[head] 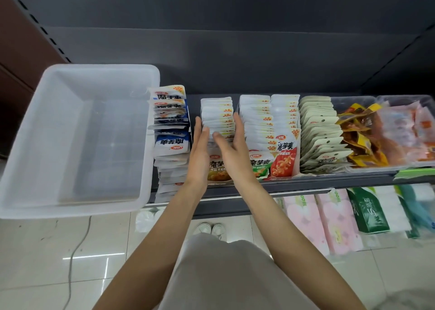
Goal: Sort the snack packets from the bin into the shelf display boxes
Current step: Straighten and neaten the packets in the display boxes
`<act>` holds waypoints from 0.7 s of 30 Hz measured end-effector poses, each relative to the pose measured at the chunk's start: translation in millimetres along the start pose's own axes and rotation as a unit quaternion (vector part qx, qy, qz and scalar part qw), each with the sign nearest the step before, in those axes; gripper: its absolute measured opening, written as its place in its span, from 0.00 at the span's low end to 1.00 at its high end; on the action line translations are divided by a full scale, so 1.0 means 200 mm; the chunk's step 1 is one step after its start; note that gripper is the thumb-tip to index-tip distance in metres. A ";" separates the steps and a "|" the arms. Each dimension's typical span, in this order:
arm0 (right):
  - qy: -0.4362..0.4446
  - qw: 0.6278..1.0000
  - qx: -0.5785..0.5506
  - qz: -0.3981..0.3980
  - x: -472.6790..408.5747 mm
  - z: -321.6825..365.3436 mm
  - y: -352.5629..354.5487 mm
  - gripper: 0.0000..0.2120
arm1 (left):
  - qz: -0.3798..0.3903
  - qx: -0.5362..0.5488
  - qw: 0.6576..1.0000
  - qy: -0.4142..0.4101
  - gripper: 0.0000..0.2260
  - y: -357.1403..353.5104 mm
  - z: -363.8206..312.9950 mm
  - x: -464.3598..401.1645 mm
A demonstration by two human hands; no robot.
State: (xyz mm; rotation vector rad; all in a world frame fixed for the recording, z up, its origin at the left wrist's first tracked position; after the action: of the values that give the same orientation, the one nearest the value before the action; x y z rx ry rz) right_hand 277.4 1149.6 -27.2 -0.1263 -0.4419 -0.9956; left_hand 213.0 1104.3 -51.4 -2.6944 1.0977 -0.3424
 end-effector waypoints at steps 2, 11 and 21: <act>-0.009 1.000 -0.014 -0.013 -0.03 0.00 -0.01 0.30 | -0.001 0.006 1.000 -0.002 0.21 -0.01 -0.01 -0.02; 0.021 0.999 0.028 -0.029 -0.02 0.02 -0.01 0.29 | -0.002 -0.020 0.999 -0.039 0.23 0.00 -0.06 -0.05; 0.021 0.993 0.118 -0.026 -0.08 0.08 -0.02 0.29 | 0.013 -0.027 1.000 -0.009 0.25 0.01 -0.07 -0.08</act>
State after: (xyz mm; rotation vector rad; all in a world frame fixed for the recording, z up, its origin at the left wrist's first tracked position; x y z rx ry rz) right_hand 261.4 1165.3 -19.3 0.1181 -0.5234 -0.9886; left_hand 196.9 1113.8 -41.2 -2.7211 1.1515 -0.2870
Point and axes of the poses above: each hand's wrist, its own x-axis away from the middle knuckle, its own y-axis out of the back of the hand, z = x × y, the point moved 2 cm from there along -x, towards the middle knuckle, and after that the axes turned 12 degrees about -y, right-handed, at the moved point
